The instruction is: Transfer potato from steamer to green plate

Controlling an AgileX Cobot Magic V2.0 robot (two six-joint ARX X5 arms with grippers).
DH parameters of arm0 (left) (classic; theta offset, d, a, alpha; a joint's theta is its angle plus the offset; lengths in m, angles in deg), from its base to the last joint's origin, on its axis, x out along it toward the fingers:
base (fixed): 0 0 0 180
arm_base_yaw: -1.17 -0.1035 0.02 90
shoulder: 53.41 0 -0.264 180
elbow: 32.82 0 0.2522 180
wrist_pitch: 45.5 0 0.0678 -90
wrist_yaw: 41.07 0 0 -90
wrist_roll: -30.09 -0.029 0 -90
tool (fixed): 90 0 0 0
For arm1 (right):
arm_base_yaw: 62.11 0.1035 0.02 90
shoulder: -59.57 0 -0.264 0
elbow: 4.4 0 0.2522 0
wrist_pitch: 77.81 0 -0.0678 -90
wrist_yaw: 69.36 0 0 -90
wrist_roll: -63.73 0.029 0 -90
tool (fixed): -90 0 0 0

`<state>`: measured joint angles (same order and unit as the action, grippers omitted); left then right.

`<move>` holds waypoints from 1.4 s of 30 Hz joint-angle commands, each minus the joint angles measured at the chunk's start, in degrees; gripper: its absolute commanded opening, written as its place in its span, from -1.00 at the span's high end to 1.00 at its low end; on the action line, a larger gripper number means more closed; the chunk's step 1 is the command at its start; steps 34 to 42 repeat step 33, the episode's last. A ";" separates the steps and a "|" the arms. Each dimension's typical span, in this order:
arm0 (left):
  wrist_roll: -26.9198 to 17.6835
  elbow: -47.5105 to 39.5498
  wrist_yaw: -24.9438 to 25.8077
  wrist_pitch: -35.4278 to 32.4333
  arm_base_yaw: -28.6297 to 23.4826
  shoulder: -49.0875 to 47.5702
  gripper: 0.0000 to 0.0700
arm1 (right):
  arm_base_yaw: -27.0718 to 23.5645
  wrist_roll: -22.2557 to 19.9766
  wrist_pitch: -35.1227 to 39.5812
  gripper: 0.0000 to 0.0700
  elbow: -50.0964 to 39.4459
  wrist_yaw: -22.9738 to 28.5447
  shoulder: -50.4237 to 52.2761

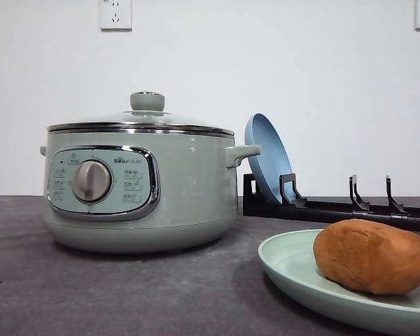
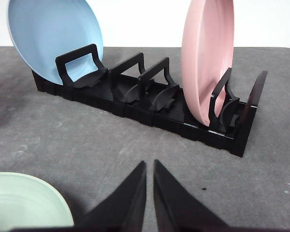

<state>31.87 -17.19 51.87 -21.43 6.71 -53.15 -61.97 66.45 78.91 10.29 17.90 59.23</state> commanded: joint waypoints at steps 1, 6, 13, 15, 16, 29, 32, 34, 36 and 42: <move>-0.87 -1.18 0.42 0.35 0.11 -0.07 0.99 | -0.07 -0.76 0.72 0.96 -0.28 0.20 0.13; -0.87 -1.18 0.42 0.35 0.11 -0.07 0.99 | -0.07 -0.76 0.72 0.96 -0.28 0.19 0.13; -0.87 -1.18 0.42 0.35 0.11 -0.07 0.99 | -0.07 -0.76 0.73 0.96 -0.28 0.20 0.13; -0.87 -1.18 0.42 0.35 0.11 -0.07 0.99 | -0.07 -0.76 0.72 0.96 -0.28 0.20 0.13; -0.87 -1.18 0.42 0.35 0.11 -0.07 0.99 | -0.07 -0.76 0.72 0.96 -0.28 0.20 0.13; -0.87 -1.18 0.42 0.35 0.11 -0.07 0.99 | -0.07 -0.76 0.72 0.96 -0.28 0.20 0.13; -0.87 -1.18 0.42 0.35 0.11 -0.07 0.99 | -0.07 -0.76 0.72 0.96 -0.28 0.20 0.13; -0.87 -1.18 0.42 0.35 0.11 -0.07 0.99 | -0.07 -0.76 0.72 0.96 -0.28 0.20 0.13; -0.87 -1.18 0.42 0.35 0.11 -0.07 0.99 | -0.07 -0.76 0.72 0.96 -0.28 0.20 0.13; -0.87 -1.18 0.42 0.35 0.11 -0.07 0.99 | -0.07 -0.76 0.72 0.96 -0.28 0.20 0.13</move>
